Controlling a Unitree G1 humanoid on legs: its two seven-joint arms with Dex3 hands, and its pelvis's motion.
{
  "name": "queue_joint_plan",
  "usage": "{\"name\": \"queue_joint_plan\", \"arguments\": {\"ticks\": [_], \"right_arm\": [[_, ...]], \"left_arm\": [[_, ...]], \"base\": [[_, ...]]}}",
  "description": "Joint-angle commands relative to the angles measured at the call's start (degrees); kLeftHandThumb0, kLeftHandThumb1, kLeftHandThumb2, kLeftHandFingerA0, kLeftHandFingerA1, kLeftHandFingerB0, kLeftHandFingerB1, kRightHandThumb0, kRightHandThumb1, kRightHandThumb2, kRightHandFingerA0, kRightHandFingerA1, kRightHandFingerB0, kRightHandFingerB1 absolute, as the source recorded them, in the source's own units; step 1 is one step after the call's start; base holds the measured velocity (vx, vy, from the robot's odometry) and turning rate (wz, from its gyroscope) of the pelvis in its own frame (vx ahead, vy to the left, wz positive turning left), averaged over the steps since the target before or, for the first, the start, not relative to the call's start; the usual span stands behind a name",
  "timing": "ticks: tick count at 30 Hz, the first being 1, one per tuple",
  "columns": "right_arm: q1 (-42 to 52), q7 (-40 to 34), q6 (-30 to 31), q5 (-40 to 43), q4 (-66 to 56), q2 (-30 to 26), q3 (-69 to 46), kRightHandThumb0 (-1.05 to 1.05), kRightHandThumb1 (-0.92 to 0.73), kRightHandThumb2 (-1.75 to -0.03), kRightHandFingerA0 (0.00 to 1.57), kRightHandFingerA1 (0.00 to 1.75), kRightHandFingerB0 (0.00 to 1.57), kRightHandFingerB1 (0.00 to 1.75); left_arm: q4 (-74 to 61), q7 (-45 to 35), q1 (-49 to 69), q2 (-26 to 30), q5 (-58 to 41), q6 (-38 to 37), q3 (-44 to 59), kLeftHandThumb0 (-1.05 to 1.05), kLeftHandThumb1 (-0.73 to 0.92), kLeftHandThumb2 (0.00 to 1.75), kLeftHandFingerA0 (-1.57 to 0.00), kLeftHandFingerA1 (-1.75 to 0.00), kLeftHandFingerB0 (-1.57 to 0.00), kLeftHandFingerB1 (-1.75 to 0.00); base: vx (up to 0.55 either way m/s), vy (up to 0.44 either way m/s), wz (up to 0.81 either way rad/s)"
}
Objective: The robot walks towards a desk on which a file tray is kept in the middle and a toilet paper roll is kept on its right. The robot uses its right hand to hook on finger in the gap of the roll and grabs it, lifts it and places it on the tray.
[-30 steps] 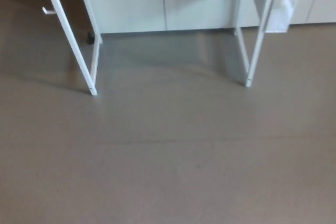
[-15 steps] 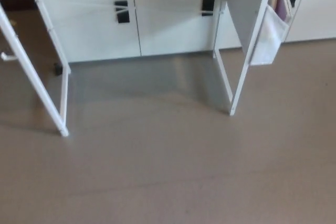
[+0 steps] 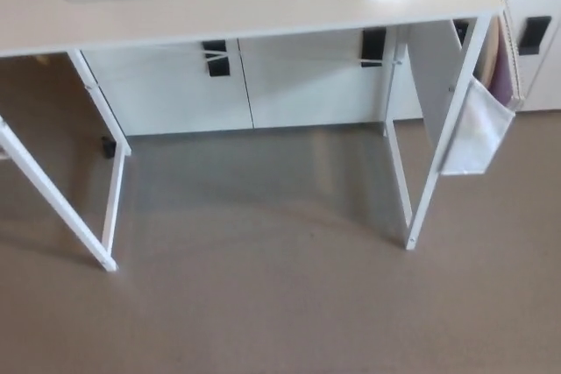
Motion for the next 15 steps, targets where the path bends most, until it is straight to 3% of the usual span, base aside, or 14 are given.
{"name": "queue_joint_plan", "arguments": {"ticks": [1, 2, 3, 4, 5, 6, 7, 9, 10, 11, 12, 13, 14, 15], "right_arm": [[3.40, 0.78, -3.01, 1.22, -1.65, 1.00, -0.63, -0.24, -0.41, -0.91, 0.02, 0.42, 0.01, 0.45], [3.15, 0.30, -3.06, 1.30, -1.20, 1.03, -0.87, -0.49, -0.51, -0.67, 0.27, 0.36, 0.06, 0.29], [2.74, 0.19, -2.78, 1.14, -0.68, 0.87, -0.85, -0.49, -0.51, -0.67, 0.27, 0.36, 0.06, 0.29], [2.56, -0.19, -1.58, 1.47, -1.21, 1.13, -1.19, -0.48, -0.50, -0.65, 0.28, 0.36, 0.08, 0.30], [2.31, 1.11, -1.36, 0.56, -0.57, 0.03, -0.36, -0.49, -0.51, -0.64, 0.25, 0.34, 0.09, 0.31], [1.93, 1.63, -0.73, 0.52, -0.18, -0.33, -0.32, -0.25, -0.38, -0.89, 0.00, 0.43, 0.00, 0.45], [1.63, 1.17, 0.69, 0.48, -0.26, -0.24, -0.21, -0.26, -0.36, -0.88, 0.00, 0.42, 0.00, 0.45], [0.97, 2.27, 1.66, 1.98, 0.37, 0.08, -1.52, -0.23, -0.37, -0.87, 0.00, 0.42, 0.00, 0.45], [2.89, 2.22, -2.26, 2.73, -0.38, 1.29, -2.33, -0.44, -0.51, -0.62, 0.25, 0.34, 0.11, 0.31], [3.05, -0.65, -2.56, 1.41, -0.45, 1.76, -1.64, -0.22, -0.37, -0.89, 0.10, 0.46, 0.06, 0.47], [3.02, -0.16, -2.30, 1.67, -0.05, 1.66, -1.93, -0.23, -0.35, -0.88, 0.11, 0.46, 0.06, 0.47], [2.82, 0.59, -1.87, 2.04, 0.54, 1.39, -2.28, -0.23, -0.35, -0.88, 0.11, 0.46, 0.06, 0.47], [2.89, -0.51, -1.63, -0.38, 0.86, 0.66, -0.19, -0.54, -0.53, -0.67, 0.30, 0.37, 0.11, 0.32], [2.59, -0.86, -1.57, -0.02, 1.51, 0.78, -0.47, -0.54, -0.52, -0.66, 0.30, 0.37, 0.13, 0.32]], "left_arm": [[0.11, 0.99, -0.48, 1.38, 0.48, 1.81, -0.25, -1.02, 0.92, 0.73, -0.16, -0.85, -0.07, -0.74], [0.01, 1.03, -0.64, 1.47, 0.48, 2.05, -0.31, -1.02, 0.92, 0.72, -0.20, -0.99, -0.05, -0.79], [-0.09, 1.22, -0.77, 1.52, 0.57, 2.25, -0.41, -1.02, 0.92, 0.72, -0.20, -0.99, -0.05, -0.79], [0.13, 0.91, -1.05, 1.52, -0.04, 1.96, 0.14, -1.05, 0.71, 1.21, -0.23, -0.79, -0.04, -0.65], [0.25, 0.49, -0.87, 1.55, -0.33, 1.38, 0.43, -1.05, 0.70, 1.22, -0.18, -0.77, -0.07, -0.63], [0.32, 0.63, -0.93, 1.62, -0.03, 1.37, 0.19, -1.05, 0.71, 1.23, -0.22, -0.79, -0.05, -0.64], [0.65, 0.72, -1.27, 1.69, -0.09, 1.81, 0.29, -1.05, 0.71, 1.22, -0.15, -0.74, -0.05, -0.62], [0.79, 0.80, -1.26, 1.82, 0.44, 1.04, -0.19, -1.05, 0.71, 1.23, -0.19, -0.77, -0.02, -0.63], [0.48, 0.23, -1.30, 1.86, -0.27, 1.57, 0.35, -1.05, 0.70, 1.22, -0.15, -0.74, -0.04, -0.62], [0.35, -0.15, -1.17, 1.93, -0.26, 1.42, 0.28, -1.05, 0.71, 1.22, -0.10, -0.71, -0.06, -0.61], [0.19, 0.05, -1.21, 2.00, -0.07, 1.59, 0.11, -1.05, 0.71, 1.22, -0.21, -0.79, -0.04, -0.64], [-0.03, 0.37, -1.21, 2.03, 0.14, 1.79, -0.08, -1.05, 0.71, 1.22, -0.21, -0.79, -0.04, -0.64], [0.02, 0.41, -1.12, 2.09, 0.18, 1.47, -0.10, -1.05, 0.71, 1.22, -0.22, -0.78, -0.04, -0.65], [0.07, 0.21, -1.14, 2.20, -0.08, 1.67, 0.13, -1.05, 0.71, 1.22, -0.23, -0.79, -0.02, -0.64]], "base": [[0.17, -0.085, -0.10], [0.17, -0.071, -0.10], [0.18, -0.039, -0.08], [0.18, -0.013, -0.13], [0.18, 0.044, -0.16], [0.19, 0.093, -0.13], [0.19, 0.113, -0.17], [0.22, 0.070, 0.01], [0.20, 0.006, -0.32], [0.20, 0.017, -0.26], [0.19, 0.007, 0.06], [0.10, 0.059, 0.08], [0.00, 0.000, 0.00], [0.05, -0.022, 0.14]]}}
